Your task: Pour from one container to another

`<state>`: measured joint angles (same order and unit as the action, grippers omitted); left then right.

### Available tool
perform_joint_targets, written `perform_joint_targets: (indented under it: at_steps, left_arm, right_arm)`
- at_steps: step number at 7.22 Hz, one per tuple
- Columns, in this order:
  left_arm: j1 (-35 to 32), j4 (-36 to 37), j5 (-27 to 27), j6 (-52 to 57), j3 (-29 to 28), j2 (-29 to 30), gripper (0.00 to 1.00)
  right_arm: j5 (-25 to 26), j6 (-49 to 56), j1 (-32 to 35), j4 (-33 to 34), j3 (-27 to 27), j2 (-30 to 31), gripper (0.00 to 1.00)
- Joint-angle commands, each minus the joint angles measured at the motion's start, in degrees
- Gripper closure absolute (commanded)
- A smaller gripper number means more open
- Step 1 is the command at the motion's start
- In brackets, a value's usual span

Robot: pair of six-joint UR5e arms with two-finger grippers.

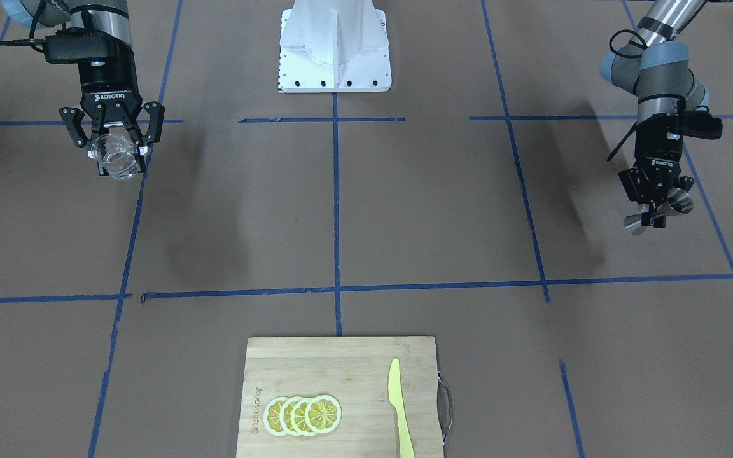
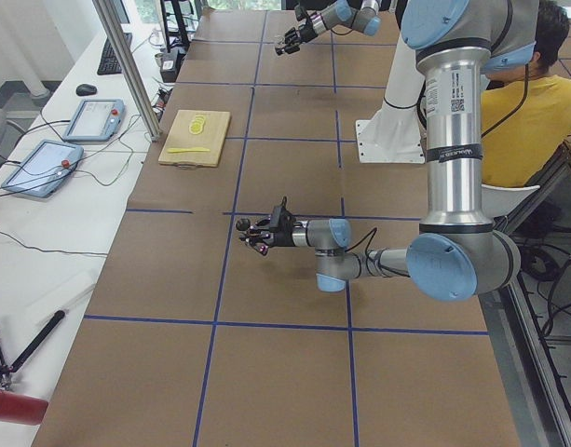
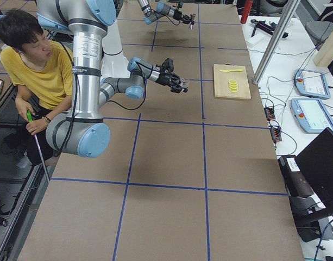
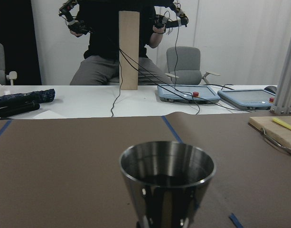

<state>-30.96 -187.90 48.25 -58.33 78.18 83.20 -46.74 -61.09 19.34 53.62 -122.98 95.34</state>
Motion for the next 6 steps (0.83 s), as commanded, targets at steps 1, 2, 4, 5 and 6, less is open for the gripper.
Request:
perform_joint_targets:
  at_steps: [1, 2, 4, 5, 6]
  left_arm:
    - [0.55, 0.34, -2.46, -2.92, -3.98, 0.03, 1.0]
    - [2.64, 1.38, -2.9, -3.8, -4.09, 0.12, 1.0]
    - [4.94, 3.32, -2.73, -4.16, -3.83, 0.12, 1.0]
    - [5.04, 3.24, -2.73, -4.07, -3.57, 0.12, 1.0]
    - [5.04, 3.24, -2.81, -4.07, -3.48, 0.12, 1.0]
  right_arm:
    - [0.07, -0.08, -0.09, -0.01, 0.02, -0.15, 1.0]
    - [0.07, -0.08, -0.09, -0.01, -0.07, -0.24, 1.0]
    - [0.07, -0.08, -0.09, -0.01, 0.02, -0.16, 1.0]
    - [0.07, -0.08, -0.09, -0.01, 0.02, -0.16, 1.0]
    - [0.07, -0.08, -0.09, -0.01, -0.07, -0.16, 1.0]
